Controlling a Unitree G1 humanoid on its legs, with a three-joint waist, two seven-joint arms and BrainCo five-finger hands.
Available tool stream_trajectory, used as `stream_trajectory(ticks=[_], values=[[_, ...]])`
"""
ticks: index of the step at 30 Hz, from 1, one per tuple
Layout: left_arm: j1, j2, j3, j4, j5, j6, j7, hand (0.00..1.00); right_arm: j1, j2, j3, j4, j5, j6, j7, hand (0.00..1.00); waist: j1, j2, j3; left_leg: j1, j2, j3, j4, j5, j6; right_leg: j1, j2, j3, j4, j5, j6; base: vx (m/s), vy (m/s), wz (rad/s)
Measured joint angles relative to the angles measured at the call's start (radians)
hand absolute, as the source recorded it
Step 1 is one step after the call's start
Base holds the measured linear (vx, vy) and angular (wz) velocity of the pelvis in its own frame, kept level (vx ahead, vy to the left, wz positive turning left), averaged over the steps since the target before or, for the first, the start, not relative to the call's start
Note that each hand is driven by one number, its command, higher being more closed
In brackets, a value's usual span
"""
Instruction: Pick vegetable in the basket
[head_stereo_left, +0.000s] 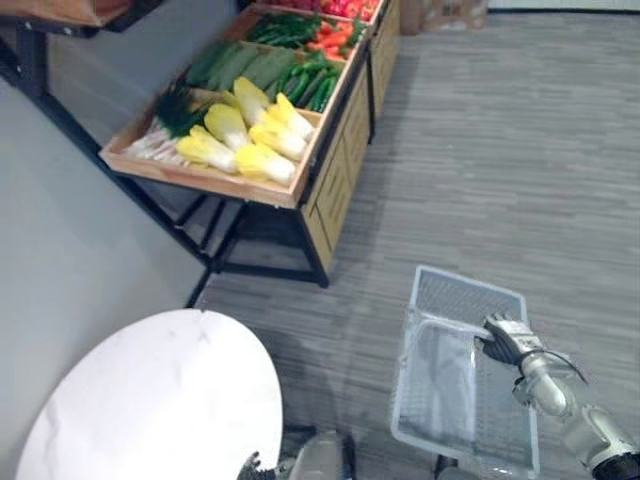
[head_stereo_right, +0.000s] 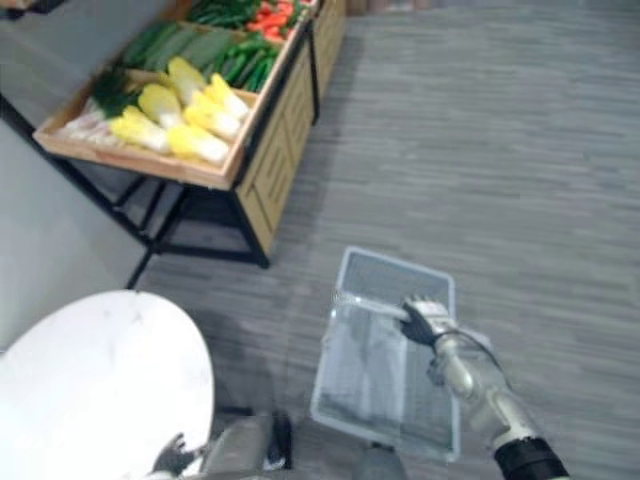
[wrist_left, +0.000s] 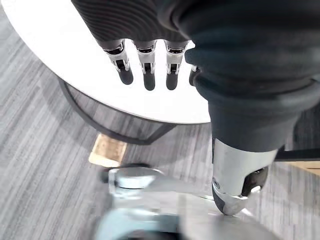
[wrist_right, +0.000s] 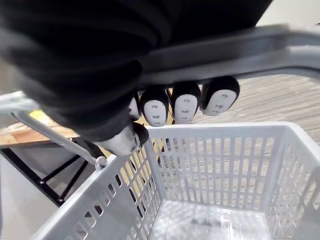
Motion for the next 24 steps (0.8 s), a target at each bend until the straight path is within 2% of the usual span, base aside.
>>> stream_trajectory(ticks=[1, 2, 3, 4, 5, 7, 9, 10, 11, 13, 14, 15, 16, 17, 18, 19, 20, 21, 22, 23, 24], values=[[0.025, -0.004, -0.001, 0.008, 0.000, 0.002, 0.001, 0.00, -0.003, 0.010, 0.000, 0.001, 0.010, -0.001, -0.001, 1.00, 0.002, 0.015, -0.002, -0.007, 0.016, -0.015, -0.058, 0.027, -0.002, 0.014, 0.012, 0.024, -0.012, -0.007, 0.012, 0.24, 0.203, -0.67], [0.046, -0.003, -0.002, 0.021, 0.000, 0.013, 0.001, 0.00, 0.001, 0.034, 0.002, 0.004, 0.011, -0.001, -0.001, 1.00, 0.009, 0.003, -0.005, 0.015, 0.008, -0.008, -0.061, 0.100, 0.009, 0.027, -0.001, 0.053, -0.015, -0.019, 0.030, 0.28, 0.220, -0.65], [0.052, 0.002, -0.002, 0.026, 0.001, 0.015, 0.001, 0.00, 0.003, 0.051, 0.003, 0.006, 0.009, 0.001, -0.001, 1.00, 0.011, -0.007, -0.014, 0.026, -0.007, 0.011, -0.058, 0.086, 0.019, 0.029, -0.022, 0.062, -0.015, -0.023, 0.036, 0.34, 0.214, -0.46], [0.055, 0.008, -0.008, 0.028, 0.002, 0.016, 0.001, 0.00, 0.007, 0.061, 0.009, 0.007, 0.007, 0.001, -0.001, 1.00, 0.013, -0.044, -0.026, 0.020, -0.034, 0.032, -0.040, 0.052, 0.035, 0.024, -0.054, 0.068, -0.015, -0.024, 0.053, 0.37, 0.190, -0.22], [0.043, 0.011, -0.009, 0.031, 0.010, 0.016, 0.001, 0.00, 0.019, 0.062, 0.005, 0.007, 0.010, 0.002, -0.001, 1.00, 0.015, -0.062, -0.033, 0.016, -0.049, 0.045, -0.010, 0.025, 0.053, 0.021, -0.073, 0.072, 0.001, -0.013, 0.073, 0.36, 0.183, -0.16], [0.037, 0.027, -0.012, 0.034, 0.017, 0.015, 0.002, 0.00, 0.039, 0.079, 0.001, 0.007, -0.004, 0.006, -0.001, 1.00, 0.018, -0.082, -0.061, 0.038, -0.076, 0.065, -0.031, 0.006, 0.077, -0.027, -0.099, 0.093, 0.096, -0.012, 0.074, 0.39, 0.235, -0.08], [0.032, 0.034, -0.042, 0.032, 0.020, 0.015, 0.006, 0.00, 0.054, 0.104, -0.022, 0.006, -0.003, 0.008, -0.001, 1.00, 0.017, -0.086, -0.061, 0.101, -0.092, 0.076, -0.084, -0.003, 0.093, -0.110, -0.115, 0.130, 0.310, -0.011, 0.074, 0.40, 0.248, -0.05], [0.036, 0.054, -0.071, 0.027, 0.020, 0.015, 0.007, 0.00, 0.060, 0.133, -0.031, 0.007, -0.003, 0.010, -0.001, 1.00, 0.013, -0.102, -0.062, 0.148, -0.107, 0.087, -0.108, -0.014, 0.110, -0.184, -0.126, 0.174, 0.502, 0.015, 0.084, 0.31, 0.160, 0.00], [0.037, 0.077, -0.100, 0.015, 0.020, 0.019, 0.008, 0.00, 0.060, 0.153, -0.031, 0.007, -0.004, 0.010, -0.001, 1.00, 0.005, -0.119, -0.057, 0.198, -0.118, 0.087, -0.118, -0.027, 0.129, -0.243, -0.129, 0.211, 0.663, 0.095, 0.084, 0.31, 0.144, 0.07], [0.030, 0.094, -0.148, 0.006, 0.020, 0.020, 0.008, 0.00, 0.052, 0.159, -0.032, 0.005, -0.007, 0.008, -0.007, 1.00, -0.012, -0.120, -0.051, 0.262, -0.122, 0.061, -0.143, -0.043, 0.151, -0.300, -0.124, 0.220, 0.829, 0.204, 0.083, 0.32, 0.087, 0.26], [0.011, 0.113, -0.178, 0.006, 0.041, 0.031, 0.009, 0.00, 0.047, 0.160, -0.032, 0.004, -0.007, 0.001, -0.008, 1.00, -0.015, -0.116, -0.044, 0.327, -0.121, 0.036, -0.174, -0.062, 0.166, -0.359, -0.105, 0.193, 0.974, 0.101, -0.002, 0.40, 0.042, 0.36], [0.002, 0.116, -0.177, 0.005, 0.041, 0.032, 0.015, 0.00, 0.047, 0.161, -0.033, 0.002, -0.007, 0.001, -0.017, 1.00, -0.016, -0.117, -0.043, 0.363, -0.117, 0.024, -0.194, -0.067, 0.168, -0.383, -0.091, 0.156, 0.999, 0.031, -0.041, 0.34, 0.002, 0.33], [-0.005, 0.116, -0.177, 0.002, 0.040, 0.032, 0.019, 0.00, 0.047, 0.161, -0.034, -0.001, -0.007, 0.001, -0.021, 1.00, -0.017, -0.113, -0.040, 0.384, -0.115, 0.012, -0.209, -0.068, 0.167, -0.396, -0.083, 0.124, 0.991, -0.003, -0.050, 0.34, -0.027, 0.52], [-0.033, 0.119, -0.176, -0.008, 0.039, 0.032, 0.026, 0.00, 0.046, 0.161, -0.036, -0.004, -0.007, 0.003, -0.025, 1.00, -0.027, -0.109, -0.036, 0.426, -0.109, -0.021, -0.236, -0.076, 0.165, -0.428, -0.067, 0.046, 0.911, -0.041, -0.066, 0.33, -0.061, 0.67], [-0.048, 0.120, -0.175, -0.020, 0.039, 0.032, 0.028, 0.00, 0.043, 0.162, -0.043, -0.003, -0.007, 0.005, -0.026, 1.00, -0.032, -0.108, -0.027, 0.446, -0.103, -0.041, -0.241, -0.078, 0.167, -0.435, -0.048, 0.022, 0.817, -0.044, -0.073, 0.33, -0.084, 0.78], [-0.060, 0.119, -0.174, -0.034, 0.038, 0.030, 0.030, 0.00, 0.042, 0.163, -0.050, -0.003, -0.007, 0.005, -0.026, 1.00, -0.039, -0.111, -0.023, 0.453, -0.097, -0.051, -0.241, -0.078, 0.166, -0.435, -0.031, 0.016, 0.727, -0.043, -0.071, 0.34, -0.141, 1.03], [-0.075, 0.119, -0.173, -0.061, 0.038, 0.014, 0.034, 0.00, 0.047, 0.170, -0.070, -0.004, -0.007, 0.007, -0.027, 1.00, -0.058, -0.107, -0.020, 0.457, -0.081, -0.078, -0.240, -0.081, 0.160, -0.424, 0.005, 0.022, 0.471, -0.017, -0.044, 0.28, -0.147, 0.90], [-0.076, 0.119, -0.172, -0.069, 0.038, 0.010, 0.034, 0.00, 0.047, 0.170, -0.074, -0.004, -0.007, 0.008, -0.028, 1.00, -0.062, -0.111, -0.021, 0.459, -0.079, -0.084, -0.240, -0.085, 0.152, -0.423, 0.012, 0.030, 0.409, -0.008, -0.031, 0.38, -0.214, 1.04], [-0.079, 0.119, -0.166, -0.086, 0.039, 0.003, 0.035, 0.00, 0.049, 0.170, -0.085, -0.004, -0.007, 0.010, -0.028, 1.00, -0.068, -0.115, -0.024, 0.468, -0.069, -0.107, -0.239, -0.103, 0.120, -0.420, 0.026, 0.062, 0.259, 0.030, -0.012, 0.43, -0.253, 0.76], [-0.081, 0.120, -0.159, -0.085, 0.040, -0.004, 0.035, 0.00, 0.060, 0.171, -0.096, -0.006, -0.007, 0.014, -0.028, 1.00, -0.064, -0.138, -0.031, 0.486, -0.068, -0.129, -0.238, -0.125, 0.084, -0.411, 0.026, 0.098, 0.149, 0.073, -0.010, 0.54, -0.349, 1.05], [-0.071, 0.123, -0.147, -0.079, 0.040, -0.003, 0.035, 0.00, 0.078, 0.178, -0.106, -0.012, -0.011, 0.020, -0.029, 1.00, -0.067, -0.157, -0.033, 0.507, -0.069, -0.154, -0.224, -0.161, 0.044, -0.400, 0.015, 0.108, 0.132, 0.107, -0.005, 0.47, -0.333, 0.86]])
